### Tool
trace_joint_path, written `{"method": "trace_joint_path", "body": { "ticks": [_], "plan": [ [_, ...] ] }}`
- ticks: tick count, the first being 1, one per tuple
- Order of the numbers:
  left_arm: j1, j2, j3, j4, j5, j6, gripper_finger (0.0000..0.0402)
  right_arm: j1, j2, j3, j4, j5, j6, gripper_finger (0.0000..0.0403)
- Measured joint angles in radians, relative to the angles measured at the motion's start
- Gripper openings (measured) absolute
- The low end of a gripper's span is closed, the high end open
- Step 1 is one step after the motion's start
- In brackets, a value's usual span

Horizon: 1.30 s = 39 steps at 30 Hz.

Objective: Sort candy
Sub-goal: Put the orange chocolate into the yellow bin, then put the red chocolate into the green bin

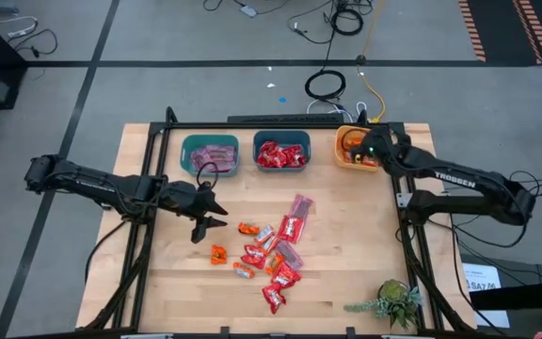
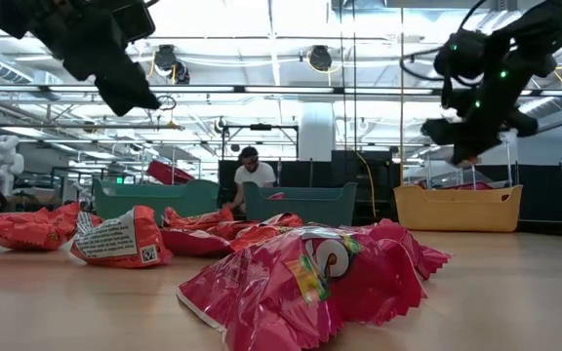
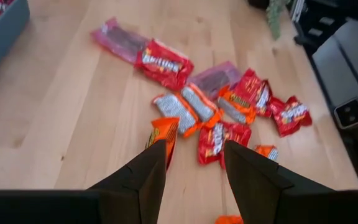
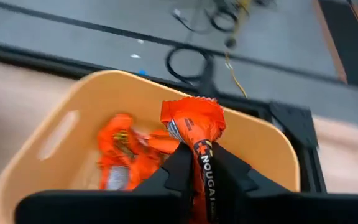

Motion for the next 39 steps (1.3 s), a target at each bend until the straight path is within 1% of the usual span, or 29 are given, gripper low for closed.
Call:
{"method": "trace_joint_path", "body": {
  "ticks": [2, 5, 7, 10, 12, 14, 16, 19, 20, 23, 26, 29, 32, 34, 37, 39],
  "plan": [
    [0.0, 0.0, 0.0, 0.02, 0.0, 0.0, 0.0171, -0.037, 0.013, 0.0, -0.022, -0.022, 0.039, 0.0062],
    [0.0, 0.0, 0.0, 0.052, 0.0, -0.001, 0.0171, -0.078, 0.019, 0.0, -0.018, -0.109, 0.039, 0.01],
    [0.0, 0.0, 0.0, 0.075, 0.0, -0.001, 0.0171, -0.095, 0.019, 0.0, -0.019, -0.148, 0.038, 0.0126],
    [0.0, 0.0, 0.0, 0.13, 0.0, -0.006, 0.0171, -0.104, 0.01, 0.0, -0.026, -0.161, 0.038, 0.0163],
    [0.0, 0.0, 0.0, 0.17, 0.0, -0.057, 0.0171, -0.102, 0.0, 0.0, -0.027, -0.164, 0.038, 0.0183],
    [0.0, 0.0, 0.0, 0.209, 0.0, -0.1, 0.0171, -0.102, -0.014, 0.0, -0.028, -0.194, 0.042, 0.0199],
    [0.0, 0.0, 0.0, 0.24, 0.0, -0.102, 0.0171, -0.102, -0.03, 0.001, -0.028, -0.24, 0.044, 0.0211],
    [0.0, 0.0, 0.0, 0.267, -0.004, -0.104, 0.0171, -0.102, -0.057, 0.001, -0.028, -0.307, 0.044, 0.0222],
    [0.0, 0.0, 0.0, 0.268, -0.019, -0.111, 0.0171, -0.102, -0.066, 0.001, -0.028, -0.326, 0.045, 0.0224],
    [0.007, 0.0, 0.0, 0.253, -0.062, -0.182, 0.0171, -0.101, -0.098, 0.001, -0.029, -0.368, 0.045, 0.0226],
    [0.02, 0.0, 0.0, 0.212, -0.061, -0.191, 0.0171, -0.101, -0.133, 0.001, -0.034, -0.401, 0.045, 0.0226],
    [0.034, 0.0, 0.0, 0.193, -0.056, -0.192, 0.018, -0.101, -0.166, 0.002, -0.036, -0.464, 0.048, 0.0226],
    [0.049, 0.0, 0.0, 0.187, -0.052, -0.205, 0.0207, -0.101, -0.193, 0.002, -0.043, -0.528, 0.084, 0.0226],
    [0.062, 0.0, 0.0, 0.187, -0.039, -0.209, 0.0233, -0.101, -0.206, 0.002, -0.054, -0.547, 0.113, 0.0226],
    [0.082, 0.0, 0.0, 0.179, -0.035, -0.21, 0.0272, -0.101, -0.218, 0.002, -0.083, -0.549, 0.132, 0.0226],
    [0.087, 0.0, 0.0, 0.187, -0.035, -0.21, 0.0292, -0.101, -0.222, 0.002, -0.105, -0.552, 0.142, 0.0226]
  ]
}}
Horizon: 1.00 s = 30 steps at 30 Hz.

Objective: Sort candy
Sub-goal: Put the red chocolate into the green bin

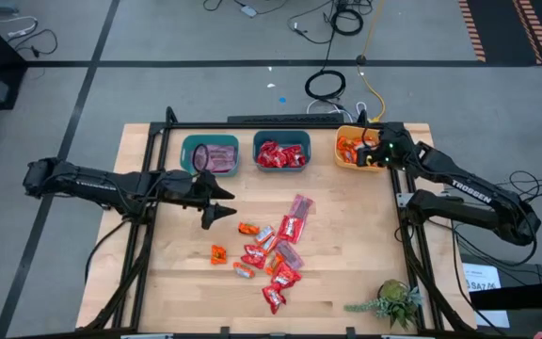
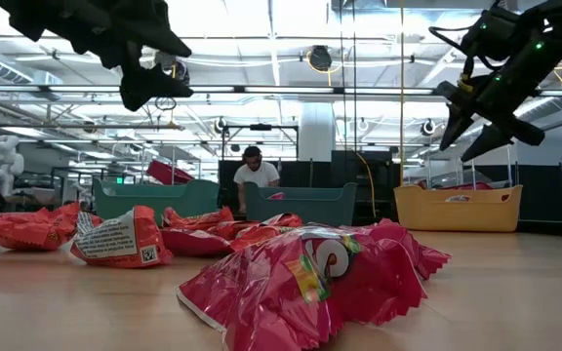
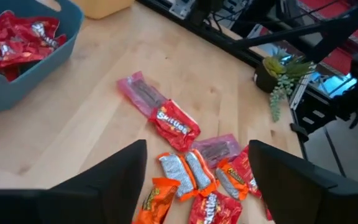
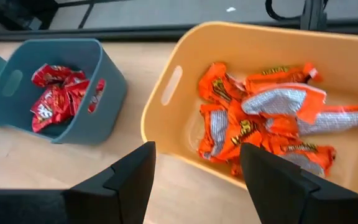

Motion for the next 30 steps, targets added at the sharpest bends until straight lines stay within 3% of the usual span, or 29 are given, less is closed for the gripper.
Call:
{"method": "trace_joint_path", "body": {
  "ticks": [7, 17, 24, 30],
  "plan": [
    [-0.002, 0.0, 0.0, 0.021, 0.01, -0.027, 0.0306, 0.008, -0.002, 0.0, -0.092, -0.049, -0.002, 0.0226],
    [0.0, 0.043, 0.042, -0.041, -0.111, -0.026, 0.0306, 0.131, -0.069, 0.0, -0.128, -0.043, -0.024, 0.0226],
    [0.0, 0.277, 0.213, -0.08, -0.164, -0.026, 0.0306, 0.253, -0.14, 0.0, -0.097, -0.038, 0.03, 0.0226],
    [0.002, 0.544, 0.401, -0.084, -0.246, -0.026, 0.0306, 0.373, -0.173, 0.0, -0.086, 0.038, 0.021, 0.0226]
  ]
}}
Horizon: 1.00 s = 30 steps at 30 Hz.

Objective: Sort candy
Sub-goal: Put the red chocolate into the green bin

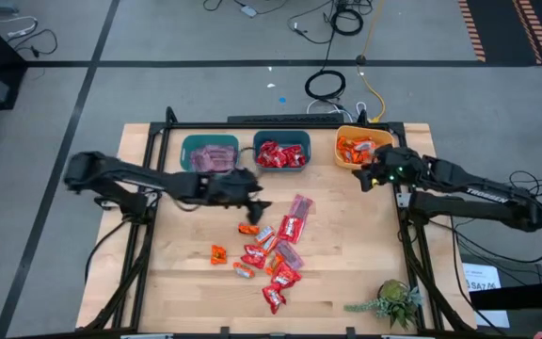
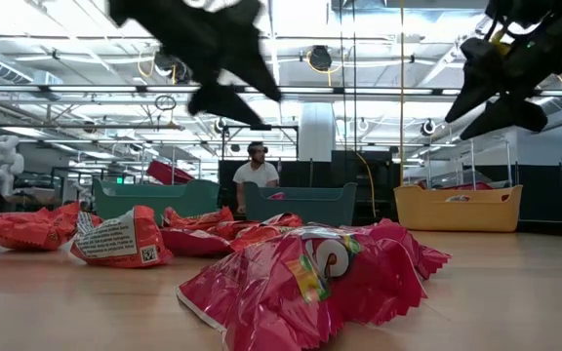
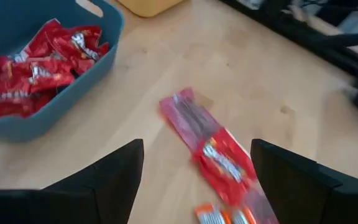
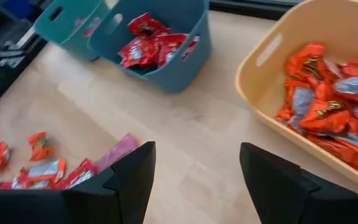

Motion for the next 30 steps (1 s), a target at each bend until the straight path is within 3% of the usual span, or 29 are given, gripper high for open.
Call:
{"method": "trace_joint_path", "body": {
  "ticks": [13, 18, 24, 30],
  "plan": [
    [0.011, 0.563, 0.49, -0.011, -0.154, -0.002, 0.0306, 0.121, -0.017, 0.0, -0.018, 0.019, -0.092, 0.0226],
    [0.013, 0.7, 0.655, -0.23, -0.242, -0.141, 0.0306, 0.14, -0.019, 0.0, -0.038, 0.019, -0.101, 0.0226],
    [0.007, 0.834, 0.738, -0.245, -0.123, -0.157, 0.0306, 0.146, -0.02, 0.0, -0.055, 0.019, -0.12, 0.0226],
    [-0.018, 0.892, 0.772, -0.29, -0.14, -0.153, 0.0303, 0.146, -0.02, 0.0, -0.063, 0.019, -0.12, 0.0226]
  ]
}}
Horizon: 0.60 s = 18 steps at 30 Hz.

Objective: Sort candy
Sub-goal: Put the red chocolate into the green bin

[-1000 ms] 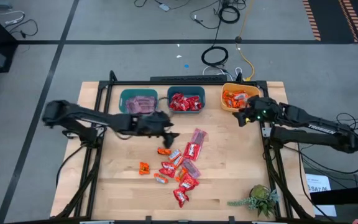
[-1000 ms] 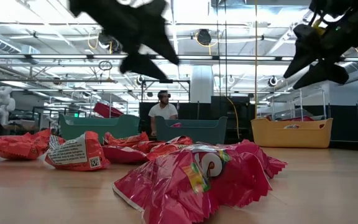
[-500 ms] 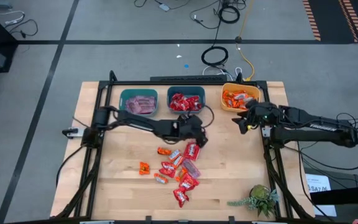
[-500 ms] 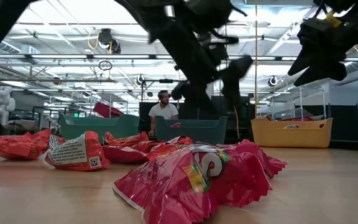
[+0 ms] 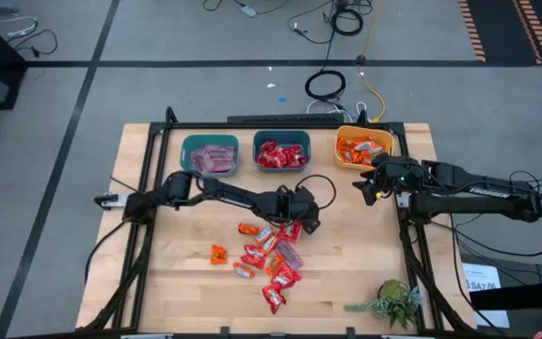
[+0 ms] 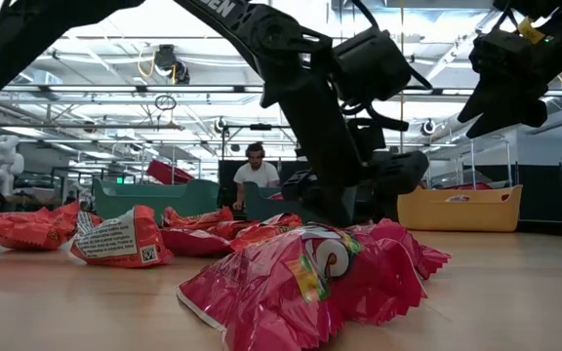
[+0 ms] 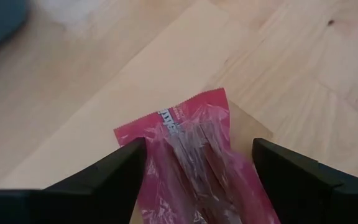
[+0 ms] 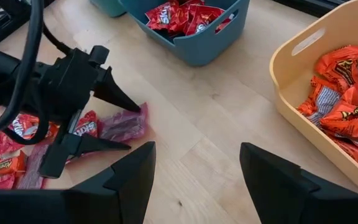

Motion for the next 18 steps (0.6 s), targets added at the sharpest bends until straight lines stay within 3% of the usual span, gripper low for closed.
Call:
{"method": "trace_joint_path", "body": {
  "ticks": [6, 14, 18],
  "plan": [
    [-0.013, -0.016, -0.004, -0.042, -0.012, -0.008, 0.0243, 0.0, -0.002, 0.0, 0.0, 0.0, 0.0, 0.0226],
    [-0.015, -0.086, -0.013, -0.19, -0.006, 0.068, 0.0077, 0.0, -0.005, 0.0, 0.001, 0.0, 0.0, 0.0226],
    [-0.01, -0.158, -0.013, -0.238, -0.029, 0.11, 0.0021, 0.0, -0.011, 0.0, 0.004, -0.001, 0.008, 0.0226]
  ]
}}
